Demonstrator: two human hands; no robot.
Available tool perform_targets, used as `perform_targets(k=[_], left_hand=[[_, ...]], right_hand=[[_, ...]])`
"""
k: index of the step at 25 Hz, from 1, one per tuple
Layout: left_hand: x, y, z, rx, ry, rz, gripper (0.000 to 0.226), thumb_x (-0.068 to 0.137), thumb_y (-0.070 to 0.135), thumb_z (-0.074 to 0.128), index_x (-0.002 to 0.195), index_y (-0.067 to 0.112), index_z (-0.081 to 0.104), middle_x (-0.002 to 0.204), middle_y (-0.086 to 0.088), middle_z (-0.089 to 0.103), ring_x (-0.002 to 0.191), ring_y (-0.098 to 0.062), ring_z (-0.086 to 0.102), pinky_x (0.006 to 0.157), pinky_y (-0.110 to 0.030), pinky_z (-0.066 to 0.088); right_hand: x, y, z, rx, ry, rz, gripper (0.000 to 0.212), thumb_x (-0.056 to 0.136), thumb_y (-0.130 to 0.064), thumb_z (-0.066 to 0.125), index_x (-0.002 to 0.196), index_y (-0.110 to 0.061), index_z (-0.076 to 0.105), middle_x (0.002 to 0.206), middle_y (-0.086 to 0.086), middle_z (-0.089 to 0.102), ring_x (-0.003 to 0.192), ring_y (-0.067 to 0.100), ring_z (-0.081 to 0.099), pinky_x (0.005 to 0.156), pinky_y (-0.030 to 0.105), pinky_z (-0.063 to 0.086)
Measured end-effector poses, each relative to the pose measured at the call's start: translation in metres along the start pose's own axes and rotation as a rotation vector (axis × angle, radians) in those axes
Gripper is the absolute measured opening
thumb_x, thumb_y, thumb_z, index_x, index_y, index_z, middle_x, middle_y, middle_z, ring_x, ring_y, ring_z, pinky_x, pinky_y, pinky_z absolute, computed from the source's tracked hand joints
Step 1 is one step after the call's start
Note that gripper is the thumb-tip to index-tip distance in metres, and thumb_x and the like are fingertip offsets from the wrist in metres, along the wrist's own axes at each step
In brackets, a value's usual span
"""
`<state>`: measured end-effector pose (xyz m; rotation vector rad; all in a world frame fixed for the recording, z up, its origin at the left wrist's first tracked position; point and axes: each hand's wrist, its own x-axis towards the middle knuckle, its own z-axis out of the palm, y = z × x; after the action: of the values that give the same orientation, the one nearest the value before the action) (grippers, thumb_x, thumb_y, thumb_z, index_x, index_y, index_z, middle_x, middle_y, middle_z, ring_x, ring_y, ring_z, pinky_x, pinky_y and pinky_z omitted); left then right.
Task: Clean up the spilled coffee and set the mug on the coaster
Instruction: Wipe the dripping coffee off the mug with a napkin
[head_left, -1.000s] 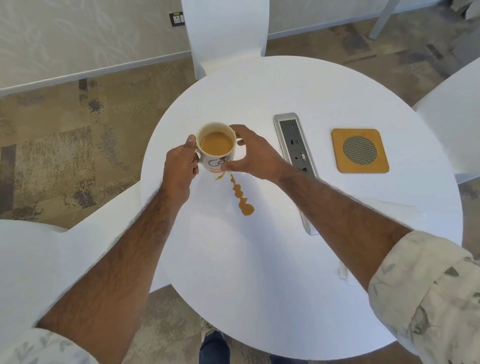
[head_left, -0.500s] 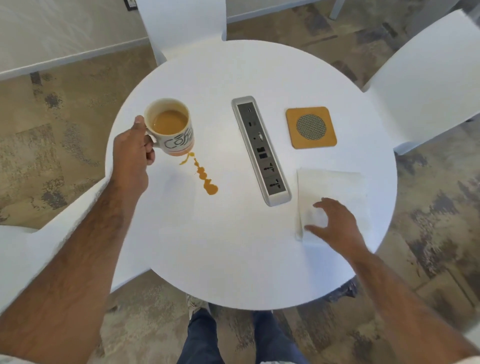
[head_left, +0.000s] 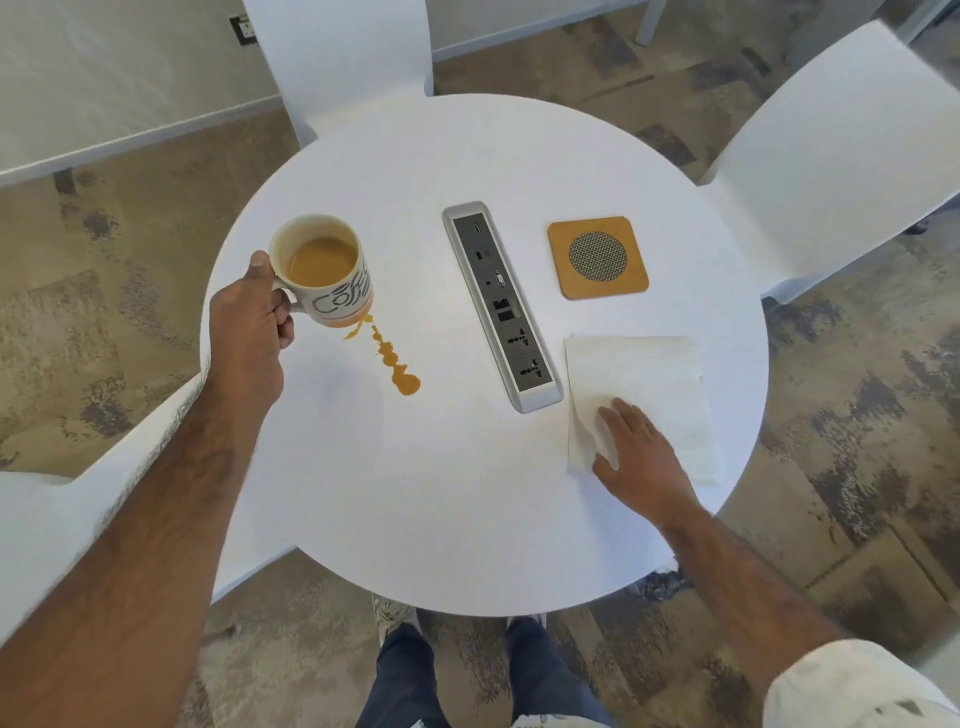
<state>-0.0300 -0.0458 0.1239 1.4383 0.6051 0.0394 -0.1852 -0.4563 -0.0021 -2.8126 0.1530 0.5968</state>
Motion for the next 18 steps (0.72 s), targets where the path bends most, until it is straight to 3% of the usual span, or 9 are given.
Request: perform_targets(k=[2, 5, 10, 13, 18], left_hand=[[-0.004, 0.003, 0.002, -0.008, 0.002, -0.005, 0.034, 0.100, 0.044, 0.053, 0.072, 0.026, 0.050, 0.058, 0.007, 0.030, 0.054, -0.009, 0.027, 0.054, -0.024, 0.023], [-0.012, 0.006, 0.004, -0.016, -0.008, 0.004, 0.037, 0.102, 0.044, 0.051, 0.070, 0.025, 0.045, 0.055, 0.008, 0.027, 0.053, -0.008, 0.025, 0.053, -0.024, 0.023], [-0.026, 0.017, 0.002, 0.030, -0.049, -0.015, 0.039, 0.103, 0.047, 0.046, 0.071, 0.027, 0.043, 0.051, 0.012, 0.029, 0.047, -0.008, 0.027, 0.050, -0.021, 0.024], [-0.043, 0.028, 0.005, 0.024, -0.058, -0.011, 0.039, 0.105, 0.044, 0.045, 0.072, 0.025, 0.044, 0.046, 0.014, 0.030, 0.043, -0.006, 0.027, 0.047, -0.019, 0.024], [-0.070, 0.044, 0.011, 0.043, -0.080, 0.001, 0.040, 0.105, 0.043, 0.046, 0.071, 0.022, 0.045, 0.044, 0.014, 0.029, 0.041, -0.005, 0.025, 0.048, -0.023, 0.023]], right_hand=[[-0.002, 0.003, -0.008, 0.052, 0.023, 0.038, 0.056, 0.092, -0.023, 0.066, 0.144, -0.013, 0.048, 0.165, 0.007, 0.030, 0.148, 0.029, 0.035, 0.113, 0.048, 0.043], [-0.007, 0.003, -0.031, 0.106, 0.211, 0.089, 0.016, 0.095, -0.019, 0.063, 0.108, -0.011, 0.063, 0.150, 0.006, 0.051, 0.127, 0.029, 0.055, 0.096, 0.041, 0.051], [-0.022, -0.011, -0.124, 0.364, 0.454, 0.263, 0.029, 0.096, -0.026, 0.063, 0.116, -0.005, 0.064, 0.108, 0.014, 0.071, 0.090, 0.033, 0.068, 0.080, 0.042, 0.057], [-0.043, -0.036, -0.181, 0.634, 0.527, 0.228, 0.017, 0.097, -0.021, 0.064, 0.107, -0.010, 0.071, 0.092, 0.005, 0.073, 0.077, 0.022, 0.067, 0.072, 0.040, 0.057], [-0.052, -0.094, -0.218, 1.007, 0.551, 0.082, 0.011, 0.096, -0.016, 0.066, 0.090, -0.022, 0.073, 0.081, -0.007, 0.077, 0.081, 0.022, 0.074, 0.075, 0.043, 0.059]])
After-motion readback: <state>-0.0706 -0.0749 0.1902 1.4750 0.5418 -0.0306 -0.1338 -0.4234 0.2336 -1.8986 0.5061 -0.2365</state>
